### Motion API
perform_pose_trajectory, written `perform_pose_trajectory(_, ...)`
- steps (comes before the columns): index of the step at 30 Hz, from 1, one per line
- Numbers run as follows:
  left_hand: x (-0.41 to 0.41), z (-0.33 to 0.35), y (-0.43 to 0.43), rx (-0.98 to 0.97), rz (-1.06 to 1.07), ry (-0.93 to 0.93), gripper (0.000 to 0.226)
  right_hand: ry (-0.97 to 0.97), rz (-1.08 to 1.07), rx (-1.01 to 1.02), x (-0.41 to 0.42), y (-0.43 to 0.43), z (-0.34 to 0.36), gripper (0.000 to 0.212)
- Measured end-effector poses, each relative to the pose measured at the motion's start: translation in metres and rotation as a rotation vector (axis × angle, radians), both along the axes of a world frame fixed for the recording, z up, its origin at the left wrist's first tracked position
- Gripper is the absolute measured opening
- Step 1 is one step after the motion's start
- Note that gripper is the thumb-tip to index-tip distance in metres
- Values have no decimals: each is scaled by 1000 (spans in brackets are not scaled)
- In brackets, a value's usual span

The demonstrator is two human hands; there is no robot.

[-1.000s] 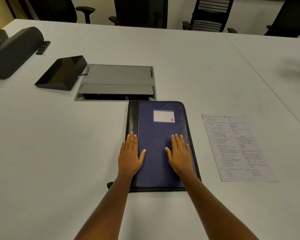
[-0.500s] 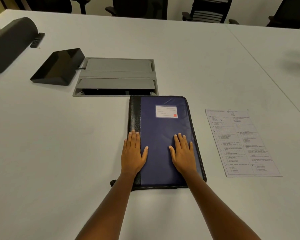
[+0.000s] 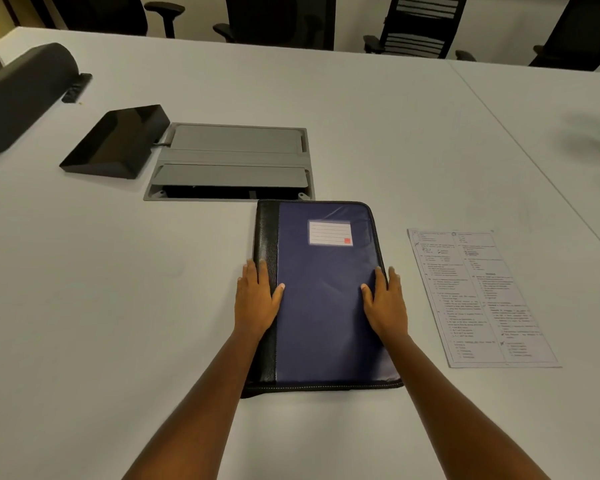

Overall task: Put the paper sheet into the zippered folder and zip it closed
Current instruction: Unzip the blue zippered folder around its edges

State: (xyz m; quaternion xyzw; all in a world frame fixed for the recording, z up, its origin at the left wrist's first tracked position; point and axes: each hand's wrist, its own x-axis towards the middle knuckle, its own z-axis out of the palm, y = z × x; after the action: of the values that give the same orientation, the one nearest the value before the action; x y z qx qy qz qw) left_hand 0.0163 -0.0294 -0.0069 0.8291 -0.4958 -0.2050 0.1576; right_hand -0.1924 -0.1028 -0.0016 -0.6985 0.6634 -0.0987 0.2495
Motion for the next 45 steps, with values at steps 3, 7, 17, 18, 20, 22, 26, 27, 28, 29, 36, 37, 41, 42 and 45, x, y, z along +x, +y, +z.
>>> perform_pose_trajectory(3,4,9,-10,-13,99,165,72,-181,-89,75,0,-12,9,58)
perform_pose_trajectory(7,6,17,-23,-36,187,304,76,-288,-110,130,-2,-24,15,53)
perform_pose_trajectory(17,3,19,-23,-35,284,396,66,-345,-150,163,-7,-21,12,52)
perform_pose_trajectory(18,1,18,-20,-39,289,396,66,-344,-148,164,-9,-20,11,52)
perform_pose_trajectory(20,-3,17,-15,-45,300,397,67,-342,-147,167,-12,-16,11,52)
perform_pose_trajectory(22,-7,16,-10,-49,312,397,72,-343,-150,166,-14,-12,10,52)
perform_pose_trajectory(26,-13,14,-1,-62,332,377,75,-347,-146,160,-18,-3,8,52)
perform_pose_trajectory(27,-14,13,1,-68,333,363,73,-349,-145,163,-19,-3,7,52)
perform_pose_trajectory(28,-16,12,2,-75,334,342,71,-347,-142,165,-19,-3,7,52)
perform_pose_trajectory(29,-18,12,2,-85,334,314,68,-337,-134,160,-19,-4,7,53)
perform_pose_trajectory(36,-27,0,-19,-35,183,0,61,-69,155,27,16,-21,1,54)
perform_pose_trajectory(37,-26,-3,-23,-18,150,-52,61,-18,218,17,24,-26,0,53)
perform_pose_trajectory(41,-18,-10,-41,16,67,-178,61,117,399,-47,57,-50,-2,47)
perform_pose_trajectory(42,-16,-12,-46,20,50,-199,62,124,431,-60,65,-57,-1,46)
perform_pose_trajectory(45,-13,-15,-60,29,17,-251,62,146,542,-94,92,-79,-1,45)
